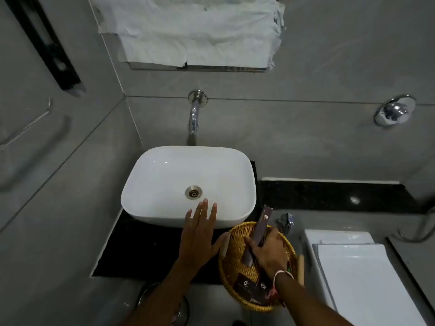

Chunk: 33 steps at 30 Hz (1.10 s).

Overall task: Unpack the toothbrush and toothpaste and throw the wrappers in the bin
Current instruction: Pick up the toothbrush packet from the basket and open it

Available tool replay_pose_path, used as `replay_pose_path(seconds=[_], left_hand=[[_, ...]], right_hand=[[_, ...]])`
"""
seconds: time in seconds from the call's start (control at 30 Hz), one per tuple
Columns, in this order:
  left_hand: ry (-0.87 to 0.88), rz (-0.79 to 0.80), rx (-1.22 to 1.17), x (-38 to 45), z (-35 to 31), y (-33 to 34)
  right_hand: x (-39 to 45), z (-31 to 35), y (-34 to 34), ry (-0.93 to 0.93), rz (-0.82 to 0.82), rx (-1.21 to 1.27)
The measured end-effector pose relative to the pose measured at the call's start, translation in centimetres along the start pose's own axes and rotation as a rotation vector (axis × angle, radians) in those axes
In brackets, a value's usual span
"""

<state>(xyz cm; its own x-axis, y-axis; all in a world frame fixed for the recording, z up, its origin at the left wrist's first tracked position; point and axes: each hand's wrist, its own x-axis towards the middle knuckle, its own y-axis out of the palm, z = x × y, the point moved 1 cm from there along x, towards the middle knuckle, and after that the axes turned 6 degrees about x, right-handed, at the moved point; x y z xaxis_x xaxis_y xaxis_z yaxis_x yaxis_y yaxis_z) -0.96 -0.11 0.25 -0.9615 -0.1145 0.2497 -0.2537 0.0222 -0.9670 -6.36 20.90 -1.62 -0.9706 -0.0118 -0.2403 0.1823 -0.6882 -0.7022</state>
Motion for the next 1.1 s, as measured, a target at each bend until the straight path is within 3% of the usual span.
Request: replay_pose_path(seconds=[0.17,0.3,0.37,0.43,0.57,0.67,0.77,0.9,1.1], left_hand=[[0.015,0.018,0.017,-0.4,0.2,1.0],[-0.010,0.067,-0.029,0.2,0.0,-0.4],[-0.056,0.033,-0.218,0.9,0.0,-1.8],[-0.197,0.029,-0.645,1.8,-0.2,-3.9],[-0.674,0.063,-1.674,3.4,0.0,-8.3],[-0.652,0.094,-2.006,3.0,0.0,-10.0],[-0.613,-0.010,-2.155,2.1,-0.1,-10.7],[-0.484,-0.119,-2.181,1.0,0.6,-11.1],[-0.426,-0.116,-2.219,-0.1,1.3,-11.0]], right_hand=[[0.9,0.3,1.1,0.109,0.058,0.158],[0.8,0.4,0.4,0.228,-0.086,0.370],[0.8,1.2,-1.2,0.200,-0.176,0.509],[0.4,2.8,-3.8,0.013,-0.220,0.514],[-0.1,8.6,-10.0,-0.570,-0.227,-0.015],[-0.8,14.6,-13.3,-0.838,-0.255,-0.472],[-1.9,19.2,-14.6,-0.982,-0.292,-0.669],[-3.0,22.1,-15.1,-1.055,-0.319,-0.773],[-4.9,24.1,-15.1,-1.106,-0.354,-0.841]])
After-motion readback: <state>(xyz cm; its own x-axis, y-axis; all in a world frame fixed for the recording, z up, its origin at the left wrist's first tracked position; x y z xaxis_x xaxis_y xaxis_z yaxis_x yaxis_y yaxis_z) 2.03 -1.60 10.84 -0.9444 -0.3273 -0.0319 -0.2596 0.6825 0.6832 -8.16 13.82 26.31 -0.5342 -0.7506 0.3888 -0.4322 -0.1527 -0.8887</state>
